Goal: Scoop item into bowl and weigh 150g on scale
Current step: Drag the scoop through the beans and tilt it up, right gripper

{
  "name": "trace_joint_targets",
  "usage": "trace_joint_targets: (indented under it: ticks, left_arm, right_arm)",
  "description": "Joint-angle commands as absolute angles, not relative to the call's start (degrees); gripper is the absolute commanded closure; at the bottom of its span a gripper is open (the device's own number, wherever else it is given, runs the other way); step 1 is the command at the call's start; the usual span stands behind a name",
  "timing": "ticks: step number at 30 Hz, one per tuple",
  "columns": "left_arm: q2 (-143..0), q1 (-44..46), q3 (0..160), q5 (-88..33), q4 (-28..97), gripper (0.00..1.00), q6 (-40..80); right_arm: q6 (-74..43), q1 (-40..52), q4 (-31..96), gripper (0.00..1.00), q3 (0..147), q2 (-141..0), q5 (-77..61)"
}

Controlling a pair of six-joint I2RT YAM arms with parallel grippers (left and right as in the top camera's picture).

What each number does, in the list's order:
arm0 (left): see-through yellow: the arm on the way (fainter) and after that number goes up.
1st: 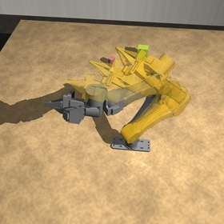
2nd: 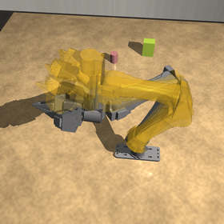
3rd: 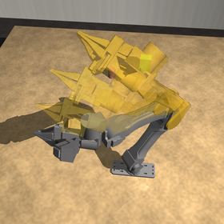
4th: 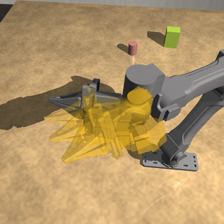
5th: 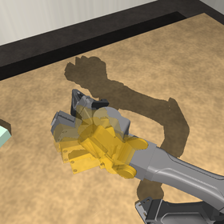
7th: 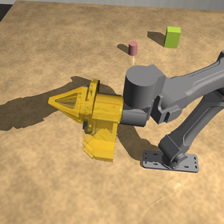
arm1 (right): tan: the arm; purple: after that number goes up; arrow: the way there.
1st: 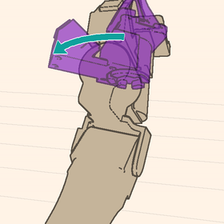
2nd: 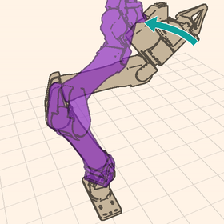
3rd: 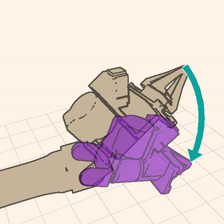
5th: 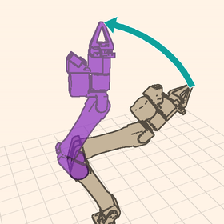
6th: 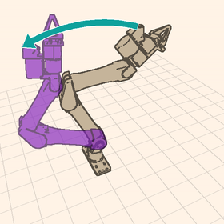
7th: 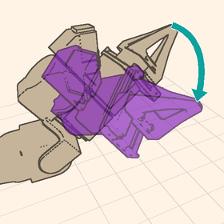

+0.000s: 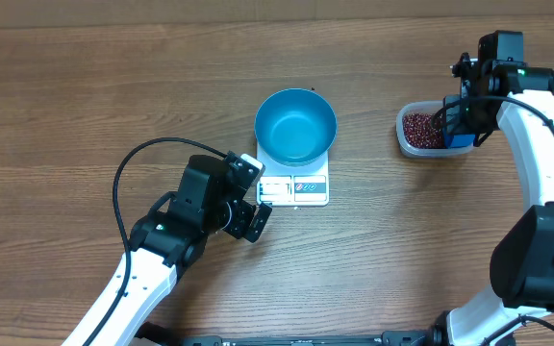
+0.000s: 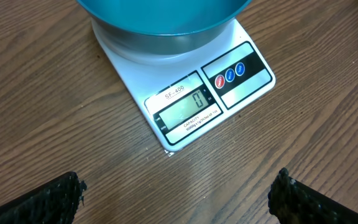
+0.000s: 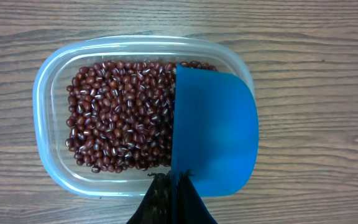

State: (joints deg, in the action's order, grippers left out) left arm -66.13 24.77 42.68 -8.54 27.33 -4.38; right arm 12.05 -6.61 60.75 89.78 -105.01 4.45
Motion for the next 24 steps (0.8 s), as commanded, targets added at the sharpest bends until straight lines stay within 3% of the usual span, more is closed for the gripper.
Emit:
trace_joint_targets:
  ticks: [1,15,24]
  left_arm:
    - [-65.91,25.06,42.50,-8.40,27.05,0.01,-3.40]
    - [-65.91,25.06,42.50,-8.40,27.05,0.01,-3.40]
    - [-65.91,25.06,42.50,-8.40,27.05,0.00,-3.38]
  right_arm:
    - [12.27,-6.42,61.17,0.96,89.19,-106.54,1.89]
    - [12.08,-6.35,61.32,0.96,85.45,-106.54,-3.09]
    - [11.66,-6.33,61.14,0.96,84.58,-106.54,-14.46]
